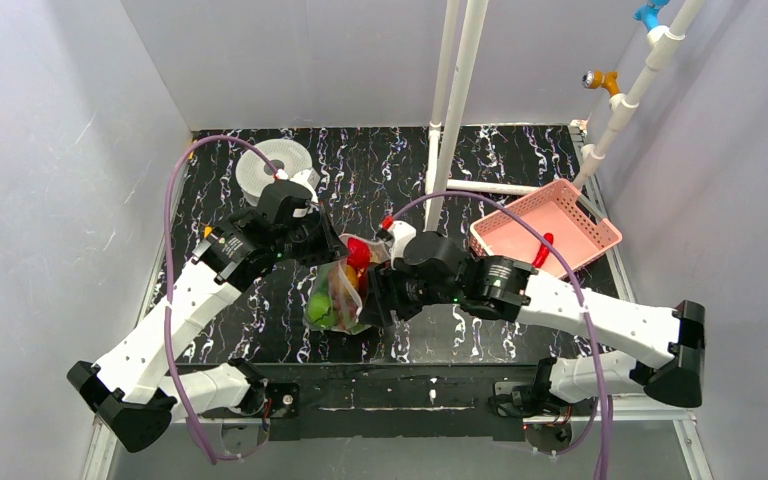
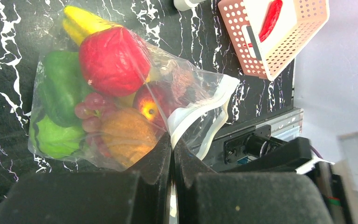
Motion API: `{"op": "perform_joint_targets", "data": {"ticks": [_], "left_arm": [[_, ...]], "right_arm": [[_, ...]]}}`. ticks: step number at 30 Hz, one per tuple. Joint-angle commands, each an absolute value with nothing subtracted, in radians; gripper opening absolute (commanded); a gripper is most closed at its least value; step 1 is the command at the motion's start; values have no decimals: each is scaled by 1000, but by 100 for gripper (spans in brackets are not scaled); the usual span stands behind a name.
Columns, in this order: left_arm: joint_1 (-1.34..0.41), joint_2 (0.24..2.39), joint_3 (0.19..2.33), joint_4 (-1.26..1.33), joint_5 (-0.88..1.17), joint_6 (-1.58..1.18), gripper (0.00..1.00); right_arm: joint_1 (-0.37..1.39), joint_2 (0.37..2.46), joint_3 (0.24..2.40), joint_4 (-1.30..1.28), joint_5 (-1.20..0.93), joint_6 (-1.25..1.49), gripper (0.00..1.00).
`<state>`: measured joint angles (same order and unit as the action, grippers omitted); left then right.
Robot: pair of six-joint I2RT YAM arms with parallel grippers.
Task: Place the food in the zip-top bag and seal the zipper
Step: Adjust the zipper food storage bag at the center of the board.
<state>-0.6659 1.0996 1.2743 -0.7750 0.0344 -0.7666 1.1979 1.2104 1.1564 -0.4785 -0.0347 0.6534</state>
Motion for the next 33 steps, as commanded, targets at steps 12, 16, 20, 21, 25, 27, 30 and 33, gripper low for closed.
{"op": "perform_joint_targets", "data": {"ticks": [12, 16, 20, 21, 25, 27, 30, 33], "left_arm": [[-667, 1088, 1317, -732, 31, -778, 0], [-667, 1087, 1307, -723, 28, -785, 0], [-666, 1081, 1303, -726, 16, -788, 0], [-666, 1074, 1300, -728, -2, -792, 0], [-666, 1031, 1277, -731, -85, -811, 0], [-667, 1008, 1263, -736, -127, -827, 0], [-666, 957, 1234, -743, -194, -852, 0], [-667, 893, 1186, -745, -264, -872, 0]], "right_arm": [[1227, 1408, 1350, -621, 74, 702, 63], [1231, 1434, 1384, -673, 121, 717, 61], [1238, 1442, 1404, -739, 216, 744, 42], [1240, 1437, 1404, -747, 243, 750, 38], [1240, 1406, 1375, -703, 298, 737, 16], [1239, 1393, 1365, -664, 333, 696, 1], [1239, 1366, 1349, -578, 419, 545, 1], [1239, 1331, 1335, -476, 515, 338, 1]]}}
